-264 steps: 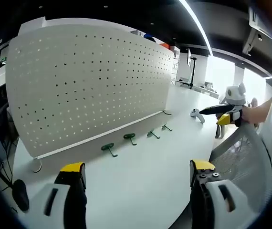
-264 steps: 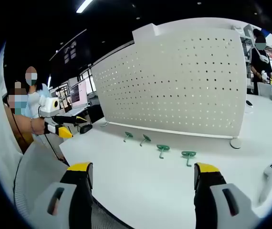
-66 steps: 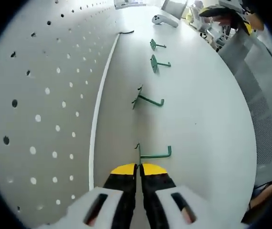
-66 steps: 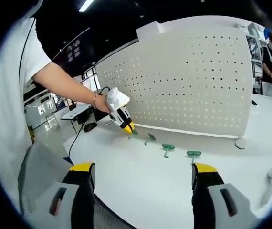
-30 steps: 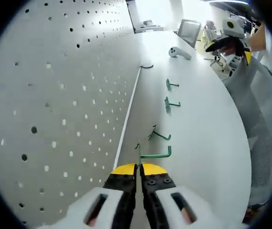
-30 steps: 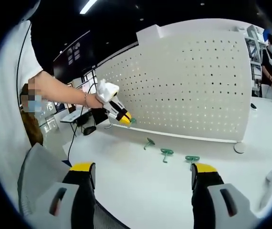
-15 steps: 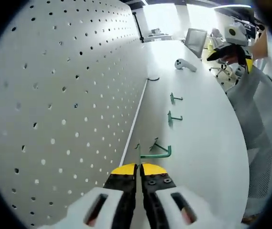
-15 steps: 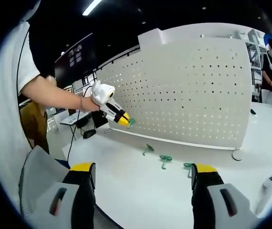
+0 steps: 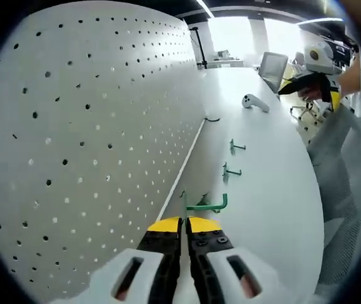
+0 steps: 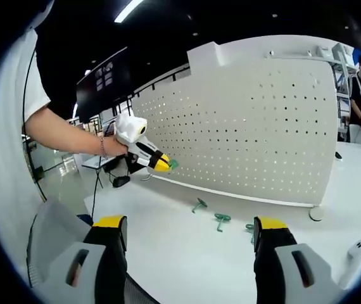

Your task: Insert the hook assembly into the mounting plate slot until the hook locks in place.

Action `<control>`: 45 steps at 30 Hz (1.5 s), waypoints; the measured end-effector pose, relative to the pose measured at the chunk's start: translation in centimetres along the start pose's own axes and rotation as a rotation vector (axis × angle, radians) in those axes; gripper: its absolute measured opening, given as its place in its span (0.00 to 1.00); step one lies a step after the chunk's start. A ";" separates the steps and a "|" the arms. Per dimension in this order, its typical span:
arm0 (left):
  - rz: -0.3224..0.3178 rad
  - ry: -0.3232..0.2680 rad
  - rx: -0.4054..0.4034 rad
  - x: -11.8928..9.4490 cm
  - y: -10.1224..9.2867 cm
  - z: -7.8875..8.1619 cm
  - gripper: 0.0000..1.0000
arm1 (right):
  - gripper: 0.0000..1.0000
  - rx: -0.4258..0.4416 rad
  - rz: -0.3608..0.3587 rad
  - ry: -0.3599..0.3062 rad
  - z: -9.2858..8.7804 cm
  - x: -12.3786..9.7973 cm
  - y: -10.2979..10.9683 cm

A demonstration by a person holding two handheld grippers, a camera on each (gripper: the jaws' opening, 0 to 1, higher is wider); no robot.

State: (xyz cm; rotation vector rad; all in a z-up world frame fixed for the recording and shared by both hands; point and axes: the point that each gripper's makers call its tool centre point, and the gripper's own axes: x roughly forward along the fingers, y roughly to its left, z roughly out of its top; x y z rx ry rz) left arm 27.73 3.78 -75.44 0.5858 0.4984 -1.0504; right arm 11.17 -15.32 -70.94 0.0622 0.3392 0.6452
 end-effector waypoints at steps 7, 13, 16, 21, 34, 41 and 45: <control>0.027 -0.052 -0.029 -0.8 -0.8 1.0 0.03 | 0.80 0.003 0.002 -0.014 0.4 -0.1 0.2; 0.046 -0.085 -0.052 -1.5 -1.4 1.6 0.03 | 0.80 0.011 0.006 -0.025 0.6 -0.1 0.4; 0.058 -0.108 -0.081 -1.9 -1.5 1.8 0.03 | 0.80 0.005 0.012 -0.026 0.8 -0.1 0.7; 0.081 -0.151 -0.107 -3.0 -1.8 2.5 0.03 | 0.80 0.005 0.015 -0.034 1.0 -0.1 0.9; 0.132 -0.324 -0.191 -5.2 -3.1 5.2 0.03 | 0.80 0.001 0.014 -0.039 1.1 -0.3 1.1; 0.160 -0.399 -0.238 -6.1 -3.8 6.5 0.03 | 0.79 0.012 0.010 -0.049 1.5 -0.3 0.9; 0.165 -0.438 -0.272 -6.5 -4.5 7.1 0.03 | 0.79 0.012 0.010 -0.060 1.8 -0.4 0.8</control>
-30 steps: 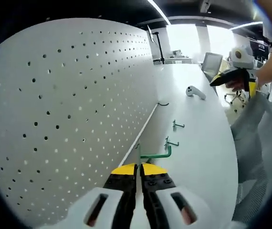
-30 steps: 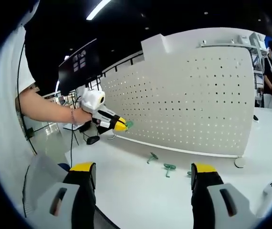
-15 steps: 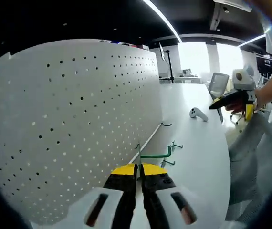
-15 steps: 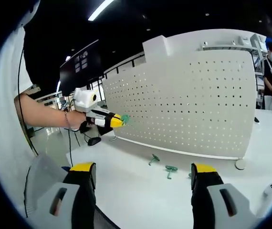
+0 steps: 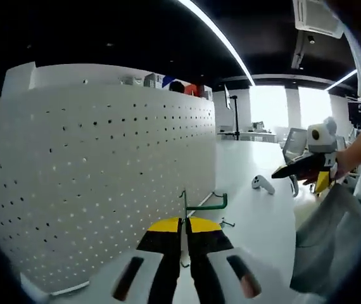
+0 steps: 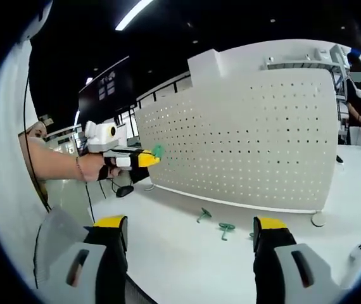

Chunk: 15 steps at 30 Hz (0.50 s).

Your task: Insert the hook assembly into the mounting plate slot until the hook locks in place.

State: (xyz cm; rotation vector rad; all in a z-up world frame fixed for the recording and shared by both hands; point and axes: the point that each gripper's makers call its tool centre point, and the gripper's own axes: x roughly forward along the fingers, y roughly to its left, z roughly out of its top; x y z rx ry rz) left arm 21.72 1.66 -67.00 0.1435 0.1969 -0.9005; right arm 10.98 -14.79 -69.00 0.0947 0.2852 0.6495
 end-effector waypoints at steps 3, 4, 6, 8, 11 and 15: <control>0.013 -0.055 -0.036 -0.4 -0.4 0.7 0.03 | 0.79 0.001 0.004 -0.008 0.2 0.0 0.2; 0.018 -0.060 -0.048 -0.5 -0.4 0.8 0.03 | 0.79 0.001 0.004 -0.008 0.2 0.0 0.2; 0.025 -0.073 -0.060 -0.8 -0.6 1.0 0.03 | 0.79 0.001 0.007 -0.012 0.3 0.0 0.3; 0.036 -0.083 -0.078 -1.0 -0.5 1.0 0.03 | 0.78 0.005 0.009 -0.022 0.4 -0.1 0.4; 0.049 -0.097 -0.096 -1.3 -0.4 1.1 0.03 | 0.78 0.002 0.010 -0.027 0.5 -0.1 0.4; 0.056 -0.093 -0.093 -1.3 -0.5 1.1 0.03 | 0.77 0.003 0.011 -0.032 0.6 -0.2 0.4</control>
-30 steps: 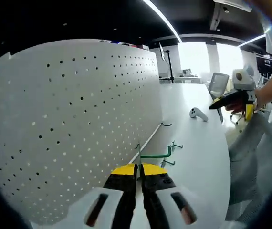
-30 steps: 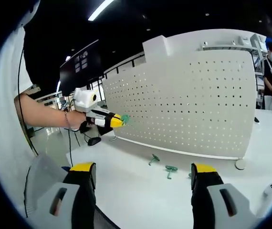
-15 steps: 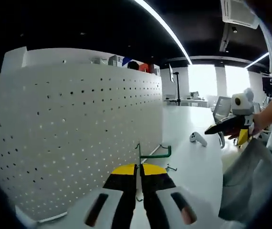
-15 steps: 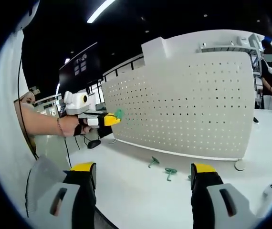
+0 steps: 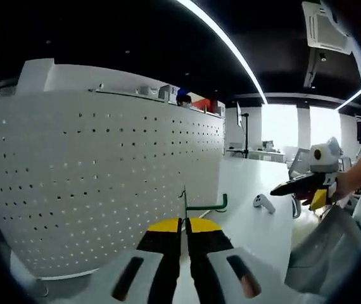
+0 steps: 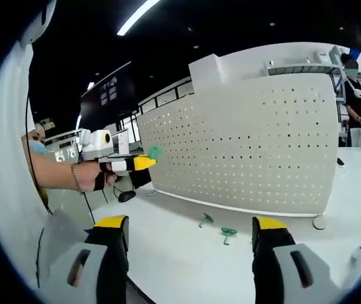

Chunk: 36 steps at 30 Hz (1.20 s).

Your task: Insert the hook assembly into the mounting plate slot until the hook locks in place.

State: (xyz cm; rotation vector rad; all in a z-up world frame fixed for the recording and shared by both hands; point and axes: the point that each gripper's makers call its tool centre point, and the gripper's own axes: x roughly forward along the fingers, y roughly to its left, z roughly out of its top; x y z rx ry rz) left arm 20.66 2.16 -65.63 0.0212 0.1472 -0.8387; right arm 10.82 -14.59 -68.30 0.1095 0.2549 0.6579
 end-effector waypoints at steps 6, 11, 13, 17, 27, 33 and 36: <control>0.002 0.002 -0.001 0.1 -0.2 -0.1 0.03 | 0.76 0.019 0.032 -0.048 1.0 0.1 0.8; -0.004 -0.005 -0.009 0.2 -0.5 0.1 0.03 | 0.70 0.034 0.087 -0.160 3.0 0.1 1.8; -0.008 -0.002 -0.002 0.3 -0.6 0.1 0.03 | 0.70 0.014 0.081 -0.146 3.0 0.5 1.7; -0.012 -0.005 0.000 0.4 -0.9 0.2 0.03 | 0.66 -0.007 0.099 -0.136 3.3 1.6 2.0; -0.009 -0.006 0.000 0.3 -1.1 0.4 0.03 | 0.62 -0.006 0.154 -0.125 3.8 4.3 3.1; -0.006 -0.008 0.001 0.2 -1.2 0.4 0.03 | 0.55 -0.023 0.182 -0.128 4.5 5.9 3.9; -0.003 -0.010 0.002 0.2 -1.1 0.4 0.03 | 0.51 -0.013 0.204 -0.133 4.9 6.6 4.6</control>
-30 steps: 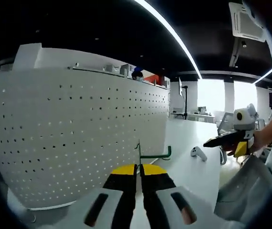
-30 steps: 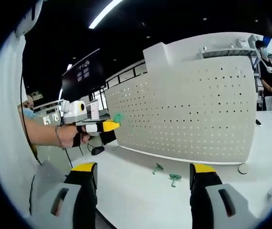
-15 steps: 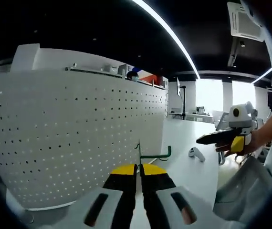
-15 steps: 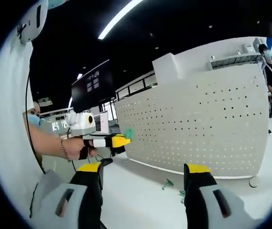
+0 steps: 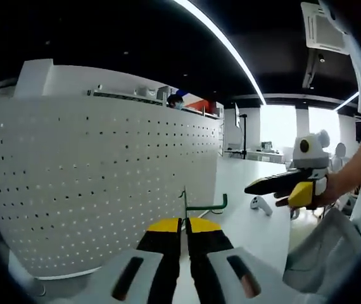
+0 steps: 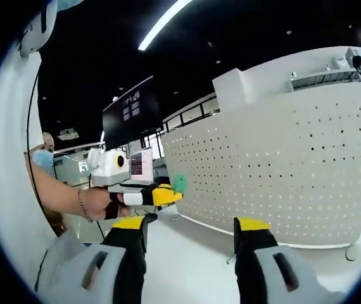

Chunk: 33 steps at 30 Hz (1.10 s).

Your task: Insert the hook assembly into the mounting plate slot until the hook locks in place.

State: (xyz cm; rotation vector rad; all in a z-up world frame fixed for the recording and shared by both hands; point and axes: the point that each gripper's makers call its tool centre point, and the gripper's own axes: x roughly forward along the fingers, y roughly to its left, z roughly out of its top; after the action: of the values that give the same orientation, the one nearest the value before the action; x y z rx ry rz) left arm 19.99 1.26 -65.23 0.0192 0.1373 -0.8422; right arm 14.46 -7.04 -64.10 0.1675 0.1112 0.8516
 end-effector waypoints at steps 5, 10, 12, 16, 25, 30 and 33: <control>-0.003 -0.001 0.000 0.0 -0.2 0.1 0.03 | 0.41 -0.030 0.004 0.006 -0.1 1.1 1.0; -0.001 -0.008 -0.005 0.0 -0.3 0.4 0.03 | 0.35 -0.012 -0.002 -0.010 0.0 2.0 1.5; -0.002 -0.011 -0.005 0.0 -0.4 0.5 0.03 | 0.33 -0.011 0.000 -0.023 0.3 2.5 1.7; -0.004 -0.009 -0.004 0.0 -0.5 0.4 0.03 | 0.32 -0.005 0.008 -0.042 0.6 3.5 2.0; -0.007 -0.013 -0.005 0.0 -0.8 0.7 0.03 | 0.29 0.013 0.014 -0.059 0.8 5.0 2.4; -0.014 -0.009 0.000 0.1 -1.0 0.7 0.03 | 0.30 0.028 0.018 -0.063 1.2 5.8 2.4; -0.015 -0.013 -0.002 0.1 -1.1 0.7 0.03 | 0.29 0.027 0.023 -0.071 1.5 6.1 2.5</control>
State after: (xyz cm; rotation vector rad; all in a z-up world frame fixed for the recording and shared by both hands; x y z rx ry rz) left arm 19.32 0.34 -64.47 0.0113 0.1262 -0.8574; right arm 16.81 -0.95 -62.38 0.2243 0.0546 0.8666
